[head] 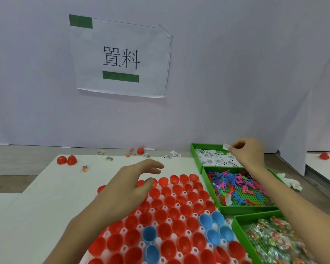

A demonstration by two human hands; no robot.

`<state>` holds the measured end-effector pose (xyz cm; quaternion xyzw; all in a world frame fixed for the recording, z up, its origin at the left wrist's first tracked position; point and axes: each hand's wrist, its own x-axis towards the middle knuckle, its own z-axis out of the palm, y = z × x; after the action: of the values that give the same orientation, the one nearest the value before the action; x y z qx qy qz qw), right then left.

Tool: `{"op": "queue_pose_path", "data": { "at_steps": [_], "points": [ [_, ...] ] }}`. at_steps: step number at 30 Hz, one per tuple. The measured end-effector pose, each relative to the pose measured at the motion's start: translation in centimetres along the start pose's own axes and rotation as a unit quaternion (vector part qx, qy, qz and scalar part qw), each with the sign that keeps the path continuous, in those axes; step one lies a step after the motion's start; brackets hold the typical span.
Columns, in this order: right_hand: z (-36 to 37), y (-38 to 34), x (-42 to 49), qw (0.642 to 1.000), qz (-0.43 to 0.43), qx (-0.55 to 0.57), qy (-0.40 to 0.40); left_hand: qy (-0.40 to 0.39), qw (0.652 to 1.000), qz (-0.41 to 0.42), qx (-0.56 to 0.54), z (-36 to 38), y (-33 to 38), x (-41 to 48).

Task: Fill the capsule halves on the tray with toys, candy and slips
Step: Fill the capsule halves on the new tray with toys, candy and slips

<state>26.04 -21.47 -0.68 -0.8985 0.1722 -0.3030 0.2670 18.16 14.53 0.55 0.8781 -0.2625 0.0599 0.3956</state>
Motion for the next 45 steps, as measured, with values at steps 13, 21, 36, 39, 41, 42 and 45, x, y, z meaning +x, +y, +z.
{"op": "queue_pose_path", "data": {
  "at_steps": [13,21,36,39,41,42,45],
  "points": [
    [-6.7,-7.0,-15.5,0.885,-0.158,0.29,-0.327,-0.013,0.989,0.035,-0.143,4.5,5.7,-1.3],
    [-7.7,2.1,-11.0,0.978,-0.015,0.024,-0.206,0.004,0.976,0.007,-0.219,4.6,6.5,-1.7],
    [-6.4,3.9,-10.7,0.96,-0.035,-0.048,-0.274,-0.017,0.974,0.013,-0.224,5.5,7.4,-2.1],
    [-6.0,4.0,-10.9,0.939,-0.031,-0.083,-0.332,-0.017,0.974,0.012,-0.225,5.5,7.3,-2.1],
    [-5.6,4.2,-11.0,0.946,-0.016,-0.084,-0.313,-0.017,0.975,0.012,-0.222,5.5,7.3,-2.1],
    [-5.5,4.3,-11.1,0.951,-0.005,-0.077,-0.3,-0.016,0.975,0.013,-0.222,5.4,7.3,-2.1],
    [-5.6,4.1,-11.0,0.97,0.008,-0.049,-0.236,-0.013,0.974,0.016,-0.226,5.3,7.4,-2.2]
  ]
}}
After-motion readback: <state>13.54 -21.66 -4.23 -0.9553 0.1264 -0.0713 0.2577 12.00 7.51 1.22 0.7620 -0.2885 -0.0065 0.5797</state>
